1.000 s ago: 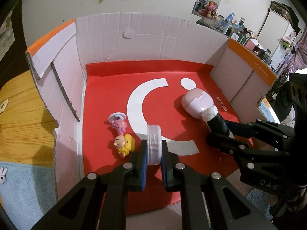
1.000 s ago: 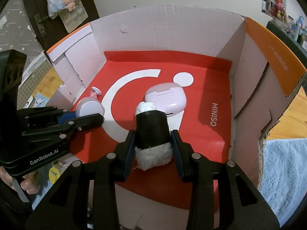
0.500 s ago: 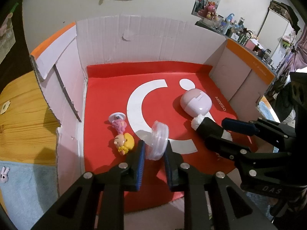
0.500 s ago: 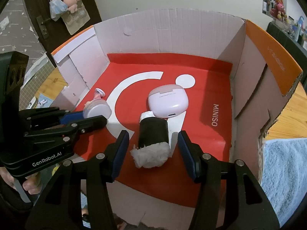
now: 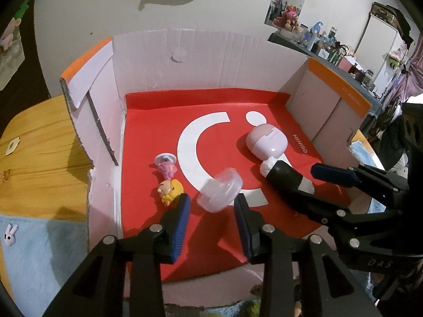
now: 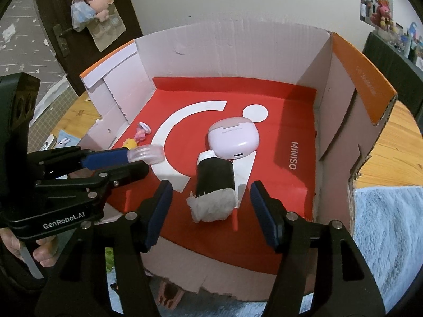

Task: Organize objects
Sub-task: 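Lower the black-and-white figure and open the right tool while the left releases the clear lid, then withdraw both tools out of the box back over the blue towel, then move the right tool toward the pink clothespin while the left approaches the green yarn ball, then grasp the pink clothespin with the right tool while the left grasps the green yarn ball, then lift and carry the clothespin and yarn ball over the box wall with both tools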

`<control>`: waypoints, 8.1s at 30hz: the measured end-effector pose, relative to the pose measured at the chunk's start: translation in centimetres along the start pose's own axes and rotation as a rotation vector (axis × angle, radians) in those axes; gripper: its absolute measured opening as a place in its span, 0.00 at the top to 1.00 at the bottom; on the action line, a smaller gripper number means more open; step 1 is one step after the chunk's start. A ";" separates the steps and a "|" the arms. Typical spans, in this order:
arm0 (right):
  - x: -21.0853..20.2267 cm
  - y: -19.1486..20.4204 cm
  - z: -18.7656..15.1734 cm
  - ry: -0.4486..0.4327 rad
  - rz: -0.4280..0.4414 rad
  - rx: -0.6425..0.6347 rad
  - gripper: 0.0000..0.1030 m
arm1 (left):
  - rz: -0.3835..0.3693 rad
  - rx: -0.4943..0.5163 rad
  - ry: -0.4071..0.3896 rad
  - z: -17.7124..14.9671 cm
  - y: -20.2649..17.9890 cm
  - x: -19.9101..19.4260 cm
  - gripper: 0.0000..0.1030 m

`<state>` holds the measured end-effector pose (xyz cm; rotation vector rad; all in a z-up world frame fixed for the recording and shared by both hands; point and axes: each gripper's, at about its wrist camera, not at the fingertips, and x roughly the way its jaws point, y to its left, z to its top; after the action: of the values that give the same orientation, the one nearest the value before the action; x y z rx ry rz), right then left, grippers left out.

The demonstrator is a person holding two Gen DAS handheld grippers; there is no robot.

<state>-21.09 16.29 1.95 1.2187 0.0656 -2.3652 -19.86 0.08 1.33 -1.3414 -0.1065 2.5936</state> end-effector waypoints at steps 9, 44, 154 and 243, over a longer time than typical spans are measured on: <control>-1.0 0.7 -0.4 -0.016 0.006 -0.007 0.35 | 0.001 -0.005 -0.009 -0.5 -0.1 -0.8 0.61; -4.2 2.1 -2.1 -0.067 -0.001 -0.019 0.19 | 0.030 -0.015 -0.075 -2.8 -0.1 -4.8 0.34; -6.1 3.4 -9.3 -0.069 -0.037 -0.011 0.41 | -0.045 0.049 -0.088 -10.0 -3.0 -6.6 0.49; -7.8 5.7 -9.5 -0.083 0.021 -0.075 0.78 | -0.103 0.040 -0.100 -10.0 -3.6 -7.9 0.75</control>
<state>-7.57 16.65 3.28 1.0796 0.1125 -2.3703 -6.77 1.40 2.39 -1.1608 -0.1359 2.5617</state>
